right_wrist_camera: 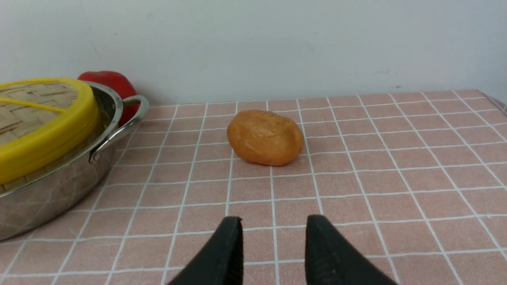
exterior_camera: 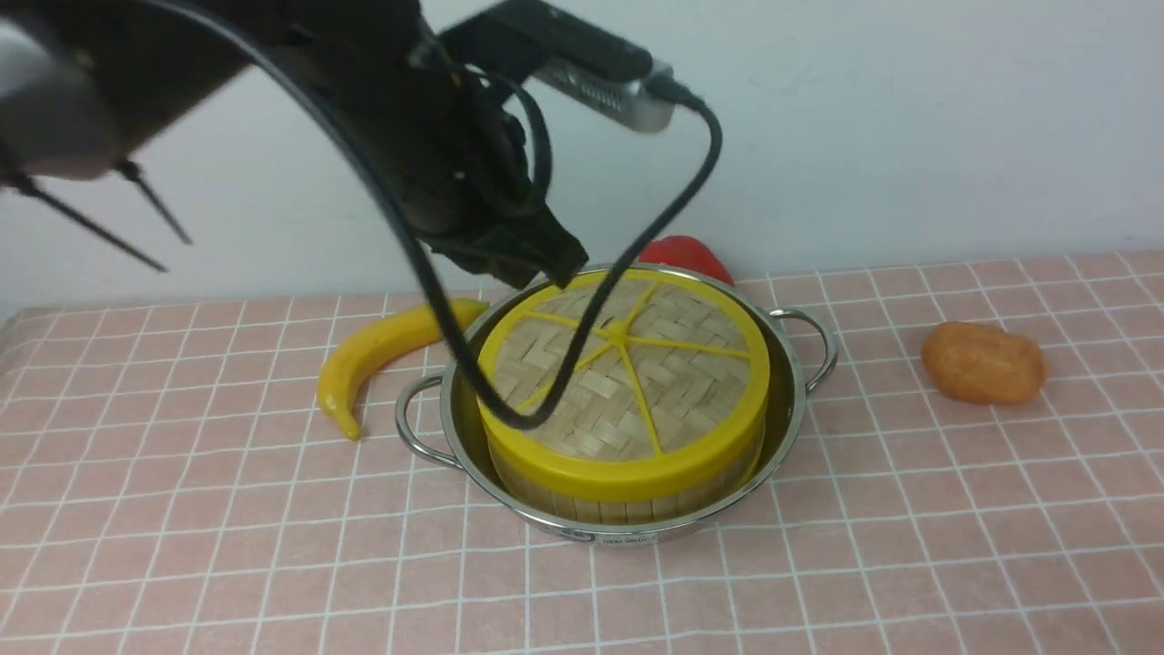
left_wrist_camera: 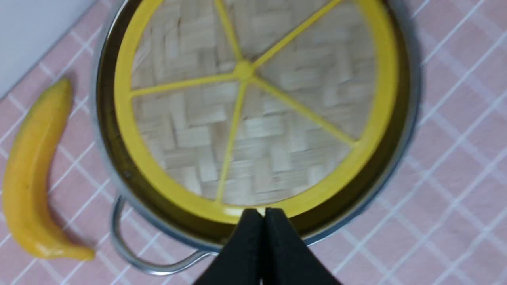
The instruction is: Place the steamer in the pot on the pink tablecloth, and put the lid on the steamer.
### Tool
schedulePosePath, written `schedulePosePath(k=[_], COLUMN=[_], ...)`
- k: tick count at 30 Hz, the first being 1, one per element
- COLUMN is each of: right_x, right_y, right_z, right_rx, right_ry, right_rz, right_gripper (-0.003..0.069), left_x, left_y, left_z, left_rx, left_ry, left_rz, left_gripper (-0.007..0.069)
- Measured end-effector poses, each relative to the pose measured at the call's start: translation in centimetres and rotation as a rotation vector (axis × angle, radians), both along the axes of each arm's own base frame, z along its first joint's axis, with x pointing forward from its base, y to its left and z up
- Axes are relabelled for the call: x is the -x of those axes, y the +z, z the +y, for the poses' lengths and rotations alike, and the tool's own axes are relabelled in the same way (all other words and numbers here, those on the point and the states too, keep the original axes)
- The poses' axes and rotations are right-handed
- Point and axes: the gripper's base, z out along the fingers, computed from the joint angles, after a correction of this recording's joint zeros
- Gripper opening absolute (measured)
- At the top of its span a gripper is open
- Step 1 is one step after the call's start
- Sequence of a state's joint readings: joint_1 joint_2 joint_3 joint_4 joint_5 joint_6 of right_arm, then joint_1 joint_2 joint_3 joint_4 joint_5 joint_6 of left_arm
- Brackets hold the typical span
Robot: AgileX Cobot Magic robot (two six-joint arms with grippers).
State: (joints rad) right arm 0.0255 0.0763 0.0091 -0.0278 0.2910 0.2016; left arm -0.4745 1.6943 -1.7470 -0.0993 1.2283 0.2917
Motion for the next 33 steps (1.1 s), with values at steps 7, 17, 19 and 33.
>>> schedulePosePath(k=[7, 17, 19, 33], right_x=[0.0, 0.0, 0.0, 0.0], right_y=[0.0, 0.0, 0.0, 0.0], right_z=[0.0, 0.0, 0.0, 0.0], right_rx=[-0.001, -0.001, -0.001, -0.003], right_ry=[0.000, 0.000, 0.000, -0.001], right_rz=[0.000, 0.000, 0.000, 0.000], right_gripper=[0.0243, 0.0243, 0.0243, 0.0243], left_x=[3.4, 3.8, 3.7, 13.1], left_y=[4.1, 5.3, 5.1, 4.9], left_z=[0.1, 0.3, 0.5, 8.5], left_rx=[0.206, 0.233, 0.203, 0.388], left_ry=[-0.036, -0.060, -0.062, 0.136], left_rz=[-0.017, -0.103, -0.115, -0.588], left_gripper=[0.0025, 0.0049, 0.0054, 0.0073])
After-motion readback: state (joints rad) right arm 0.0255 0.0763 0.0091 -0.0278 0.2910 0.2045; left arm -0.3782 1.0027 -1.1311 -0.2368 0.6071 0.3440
